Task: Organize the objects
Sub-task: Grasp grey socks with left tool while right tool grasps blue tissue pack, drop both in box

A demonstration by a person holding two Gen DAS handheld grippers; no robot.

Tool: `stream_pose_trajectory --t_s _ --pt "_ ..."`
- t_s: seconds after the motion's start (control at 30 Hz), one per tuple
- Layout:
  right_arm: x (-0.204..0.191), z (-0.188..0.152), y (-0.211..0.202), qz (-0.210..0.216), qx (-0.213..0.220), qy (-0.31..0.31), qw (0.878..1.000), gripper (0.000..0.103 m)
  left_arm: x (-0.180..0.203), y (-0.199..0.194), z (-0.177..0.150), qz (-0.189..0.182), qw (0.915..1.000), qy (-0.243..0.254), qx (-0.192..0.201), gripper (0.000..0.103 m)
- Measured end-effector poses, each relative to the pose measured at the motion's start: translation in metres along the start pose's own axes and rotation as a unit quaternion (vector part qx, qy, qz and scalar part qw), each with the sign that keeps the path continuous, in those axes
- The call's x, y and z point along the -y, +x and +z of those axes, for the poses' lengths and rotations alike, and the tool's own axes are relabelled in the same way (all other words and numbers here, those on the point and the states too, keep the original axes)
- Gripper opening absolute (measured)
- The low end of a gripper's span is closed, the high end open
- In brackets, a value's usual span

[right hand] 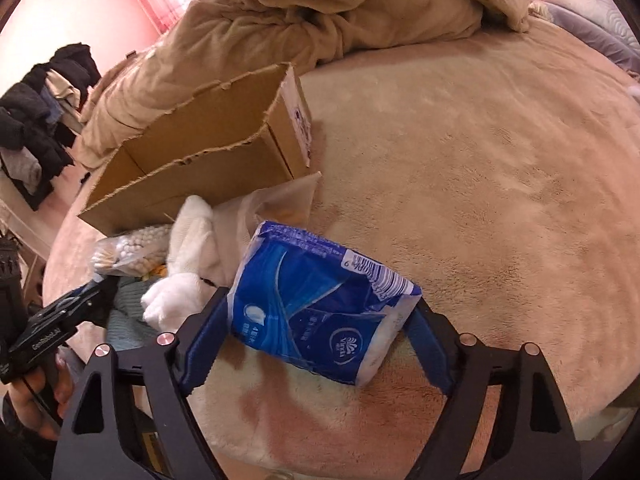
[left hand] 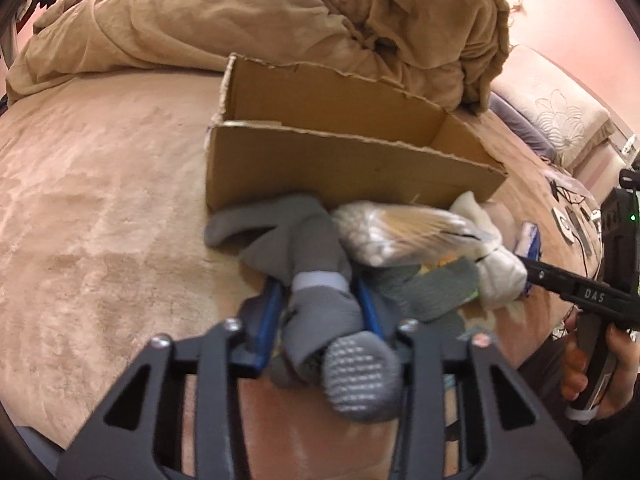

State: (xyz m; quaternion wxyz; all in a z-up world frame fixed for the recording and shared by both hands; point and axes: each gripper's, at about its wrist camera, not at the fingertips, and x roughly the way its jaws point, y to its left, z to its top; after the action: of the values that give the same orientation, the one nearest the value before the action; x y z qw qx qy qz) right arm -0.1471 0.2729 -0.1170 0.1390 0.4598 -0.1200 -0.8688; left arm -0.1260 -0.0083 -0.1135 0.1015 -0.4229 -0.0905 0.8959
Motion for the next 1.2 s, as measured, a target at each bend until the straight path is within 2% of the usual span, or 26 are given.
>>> stream_pose_trajectory --t_s 0.1,0.3,0.53,0.67,0.83,1.03,1.2 --pt "0.000 -0.003 -0.003 0.009 0.000 -0.001 1.000 0.083 0.003 -0.010 -0.003 0.000 1.0000 0.000 0.005 0.028" --pt "-0.002 -0.006 -0.022 0.011 0.017 -0.001 1.000 0.083 0.004 -0.039 -0.004 0.004 0.9997 -0.008 0.024 0.028" --pt "-0.016 0.000 -0.072 -0.010 0.056 -0.023 0.998 0.083 0.014 -0.089 0.007 0.004 0.9978 -0.006 0.066 0.028" --pt "-0.030 0.006 -0.106 -0.009 0.083 -0.042 0.996 0.083 0.023 -0.109 0.012 0.000 0.9970 0.002 0.077 0.028" --pt "-0.046 0.020 -0.131 -0.013 0.102 -0.062 0.993 0.083 0.033 -0.126 0.029 -0.001 0.9961 0.016 0.087 0.028" --pt "-0.068 0.044 -0.139 -0.012 0.121 -0.101 0.987 0.083 0.047 -0.139 0.059 -0.007 0.9915 0.049 0.121 0.028" --pt "-0.077 0.073 -0.121 0.003 0.129 -0.122 0.984 0.083 0.049 -0.126 0.083 -0.025 0.9891 0.054 0.135 0.028"
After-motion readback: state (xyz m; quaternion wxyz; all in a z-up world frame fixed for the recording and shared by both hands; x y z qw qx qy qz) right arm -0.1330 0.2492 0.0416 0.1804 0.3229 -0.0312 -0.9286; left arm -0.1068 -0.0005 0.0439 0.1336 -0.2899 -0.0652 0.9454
